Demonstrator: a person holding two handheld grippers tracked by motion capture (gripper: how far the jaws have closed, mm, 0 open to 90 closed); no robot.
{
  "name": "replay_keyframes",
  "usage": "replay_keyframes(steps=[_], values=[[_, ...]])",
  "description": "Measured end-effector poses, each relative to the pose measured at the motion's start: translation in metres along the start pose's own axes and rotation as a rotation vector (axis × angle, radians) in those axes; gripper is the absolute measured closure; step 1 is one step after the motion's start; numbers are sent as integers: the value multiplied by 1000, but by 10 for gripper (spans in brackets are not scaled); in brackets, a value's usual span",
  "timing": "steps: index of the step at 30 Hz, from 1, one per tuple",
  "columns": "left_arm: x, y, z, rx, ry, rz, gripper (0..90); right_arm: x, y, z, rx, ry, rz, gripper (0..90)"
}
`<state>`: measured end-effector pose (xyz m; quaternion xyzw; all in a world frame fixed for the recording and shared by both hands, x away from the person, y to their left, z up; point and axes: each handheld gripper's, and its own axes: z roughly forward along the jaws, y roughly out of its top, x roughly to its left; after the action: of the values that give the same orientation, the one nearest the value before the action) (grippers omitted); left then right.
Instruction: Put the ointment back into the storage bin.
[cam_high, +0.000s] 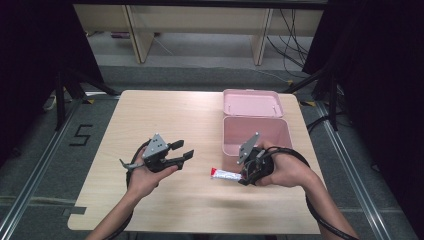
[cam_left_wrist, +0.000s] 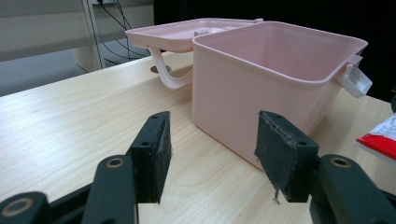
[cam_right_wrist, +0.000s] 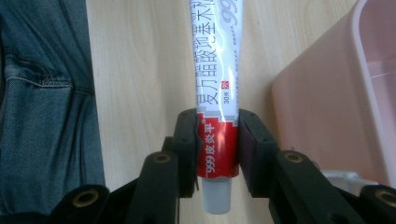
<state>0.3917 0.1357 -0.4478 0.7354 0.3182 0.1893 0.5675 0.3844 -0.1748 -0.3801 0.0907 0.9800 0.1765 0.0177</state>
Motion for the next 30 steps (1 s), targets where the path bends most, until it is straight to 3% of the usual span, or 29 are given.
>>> replay_keyframes(steps=[9, 10, 11, 30], values=[[-1, 0, 0, 1, -2, 1, 449, 0, -6, -8, -13, 12, 33, 715], [-1, 0, 0, 1, -2, 1, 449, -3, -7, -9, -21, 0, 12, 715], [-1, 0, 1, 1, -3, 1, 449, -2, -9, -12, -19, 4, 34, 715], [-1, 1, 1, 4, -4, 4, 449, -17, -28, -41, -42, -44, 36, 715]])
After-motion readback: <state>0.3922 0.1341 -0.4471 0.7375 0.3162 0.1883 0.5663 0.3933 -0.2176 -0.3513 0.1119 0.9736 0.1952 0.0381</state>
